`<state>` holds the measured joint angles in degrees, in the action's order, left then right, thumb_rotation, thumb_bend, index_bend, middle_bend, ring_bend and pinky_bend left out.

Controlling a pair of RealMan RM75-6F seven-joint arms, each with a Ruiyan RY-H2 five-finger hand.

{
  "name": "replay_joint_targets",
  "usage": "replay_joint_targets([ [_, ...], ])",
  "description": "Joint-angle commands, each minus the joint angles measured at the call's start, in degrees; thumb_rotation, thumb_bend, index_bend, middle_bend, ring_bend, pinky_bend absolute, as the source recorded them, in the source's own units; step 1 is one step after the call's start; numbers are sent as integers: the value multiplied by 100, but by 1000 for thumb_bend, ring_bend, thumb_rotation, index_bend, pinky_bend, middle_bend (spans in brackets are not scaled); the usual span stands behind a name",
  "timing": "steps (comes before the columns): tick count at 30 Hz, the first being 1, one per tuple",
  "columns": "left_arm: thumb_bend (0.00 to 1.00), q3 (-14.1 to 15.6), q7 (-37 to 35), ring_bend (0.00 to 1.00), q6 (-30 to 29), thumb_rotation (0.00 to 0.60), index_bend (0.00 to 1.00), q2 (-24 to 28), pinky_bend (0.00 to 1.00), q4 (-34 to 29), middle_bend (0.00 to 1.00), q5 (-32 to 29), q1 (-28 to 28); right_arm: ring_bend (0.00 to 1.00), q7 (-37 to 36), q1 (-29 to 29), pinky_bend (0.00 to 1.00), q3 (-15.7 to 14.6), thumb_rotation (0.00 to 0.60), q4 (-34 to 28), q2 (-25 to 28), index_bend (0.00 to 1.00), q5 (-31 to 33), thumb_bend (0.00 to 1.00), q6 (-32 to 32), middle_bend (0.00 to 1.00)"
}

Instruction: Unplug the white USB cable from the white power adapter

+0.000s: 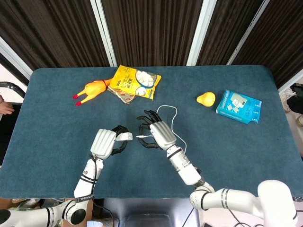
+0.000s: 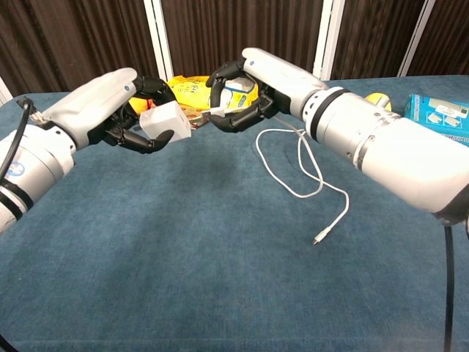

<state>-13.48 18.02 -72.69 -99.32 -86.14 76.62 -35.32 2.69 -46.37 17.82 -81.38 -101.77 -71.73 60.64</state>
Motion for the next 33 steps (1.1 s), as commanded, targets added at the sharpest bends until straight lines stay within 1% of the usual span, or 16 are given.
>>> replay_joint_targets([
  [1, 545, -2, -17, 1000, -27, 600, 749, 105, 1000, 1, 791, 74, 0, 77, -23, 47, 10, 9, 600, 1, 108, 875, 28, 598, 0, 306],
  [5, 545, 26, -190, 1000, -13, 600, 749, 385, 1000, 0, 792, 101, 74, 78, -8, 168, 10, -47, 600, 85, 362, 876, 72, 598, -10, 307],
  [7, 545, 102, -336, 1000, 24, 600, 749, 535, 1000, 102, 792, 92, 150, 78, -20, 250, 10, -102, 600, 224, 486, 877, 115, 598, -32, 306],
  [10, 544, 270, -536, 1000, 89, 600, 749, 623, 1000, 588, 792, 117, 248, 78, -160, 363, 10, -168, 600, 566, 554, 877, 223, 598, -104, 306],
  [12, 541, 389, -763, 1000, 228, 600, 749, 575, 1000, 1028, 785, 36, 320, 78, -352, 429, 10, -210, 600, 874, 487, 877, 307, 598, -183, 306],
  [14, 535, 468, -966, 1000, 461, 600, 748, 532, 1000, 1321, 760, -105, 359, 78, -496, 458, 10, -276, 600, 1167, 402, 876, 345, 598, -302, 306],
  [17, 533, 571, -1147, 1000, 713, 600, 747, 400, 1000, 1789, 719, -210, 390, 78, -666, 483, 10, -438, 600, 1819, 143, 849, 337, 598, -498, 307],
  [20, 531, 621, -1282, 1000, 829, 600, 739, 220, 1000, 2145, 691, -239, 408, 78, -829, 480, 10, -556, 600, 2419, -144, 820, 327, 598, -716, 307],
  [23, 526, 677, -1338, 1000, 955, 600, 725, 126, 1000, 2347, 649, -245, 410, 78, -969, 463, 10, -595, 600, 2841, -344, 782, 264, 598, -801, 307],
  [26, 513, 698, -1392, 989, 952, 600, 668, 66, 1000, 2469, 576, -183, 412, 78, -1150, 455, 10, -627, 600, 3069, -419, 674, 145, 598, -840, 306],
  [27, 508, 699, -1412, 986, 965, 600, 638, 53, 1000, 2493, 550, -171, 410, 71, -1188, 455, 10, -646, 600, 3101, -406, 602, 95, 598, -856, 296],
  [29, 493, 707, -1398, 981, 1054, 600, 526, 66, 1000, 2484, 459, -189, 396, 44, -1169, 457, 10, -692, 600, 3090, -341, 464, 36, 591, -910, 256],
  [30, 486, 711, -1390, 976, 1111, 600, 471, 93, 1000, 2451, 415, -194, 383, 20, -1116, 461, 7, -717, 600, 3030, -265, 358, 27, 573, -977, 215],
  [31, 478, 711, -1396, 969, 1140, 600, 410, 114, 1000, 2418, 366, -191, 375, 6, -1066, 467, 4, -729, 600, 2954, -191, 274, 34, 548, -1030, 179],
  [32, 473, 698, -1414, 964, 1130, 600, 373, 132, 1000, 2376, 338, -181, 376, 2, -1010, 486, 2, -733, 600, 2816, -79, 226, 49, 530, -1070, 157],
  [33, 468, 689, -1435, 959, 1086, 600, 325, 137, 1000, 2357, 303, -150, 379, 0, -979, 509, 0, -722, 600, 2703, 3, 155, 66, 499, -1068, 125],
])
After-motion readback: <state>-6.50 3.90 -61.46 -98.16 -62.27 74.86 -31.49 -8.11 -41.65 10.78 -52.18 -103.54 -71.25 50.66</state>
